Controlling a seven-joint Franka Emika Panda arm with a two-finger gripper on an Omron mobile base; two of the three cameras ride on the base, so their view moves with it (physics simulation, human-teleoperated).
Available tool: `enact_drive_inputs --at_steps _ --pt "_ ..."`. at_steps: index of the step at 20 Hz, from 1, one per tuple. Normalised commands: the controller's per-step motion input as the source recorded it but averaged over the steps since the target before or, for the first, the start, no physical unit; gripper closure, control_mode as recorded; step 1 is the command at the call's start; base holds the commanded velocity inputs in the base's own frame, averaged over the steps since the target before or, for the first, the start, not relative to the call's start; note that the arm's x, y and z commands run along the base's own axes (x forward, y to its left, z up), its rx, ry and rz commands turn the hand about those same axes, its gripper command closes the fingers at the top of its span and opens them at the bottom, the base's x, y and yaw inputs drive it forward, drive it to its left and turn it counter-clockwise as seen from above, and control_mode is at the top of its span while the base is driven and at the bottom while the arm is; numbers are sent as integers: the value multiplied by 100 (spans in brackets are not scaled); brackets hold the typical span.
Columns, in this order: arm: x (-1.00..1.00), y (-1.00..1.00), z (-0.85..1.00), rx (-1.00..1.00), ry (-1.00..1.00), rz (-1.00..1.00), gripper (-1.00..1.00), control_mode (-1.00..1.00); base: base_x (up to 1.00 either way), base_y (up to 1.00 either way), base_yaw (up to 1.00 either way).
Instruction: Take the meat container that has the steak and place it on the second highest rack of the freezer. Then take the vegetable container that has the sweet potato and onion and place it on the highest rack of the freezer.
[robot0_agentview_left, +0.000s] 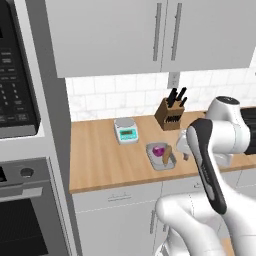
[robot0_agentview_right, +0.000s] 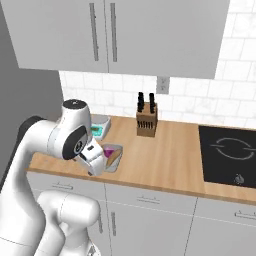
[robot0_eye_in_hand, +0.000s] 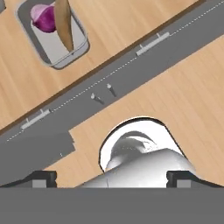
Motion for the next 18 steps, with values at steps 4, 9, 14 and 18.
enact_drive_inputs --at_steps 4,9,14,18 --pt "100 0 -87 0 0 -15 -100 -100 0 0 0" --pt "93 0 -75 0 1 -13 -100 -100 0 0 0" --pt "69 1 -46 0 0 -14 -100 -100 0 0 0" --pt "91 0 -22 0 5 -14 -100 -100 0 0 0"
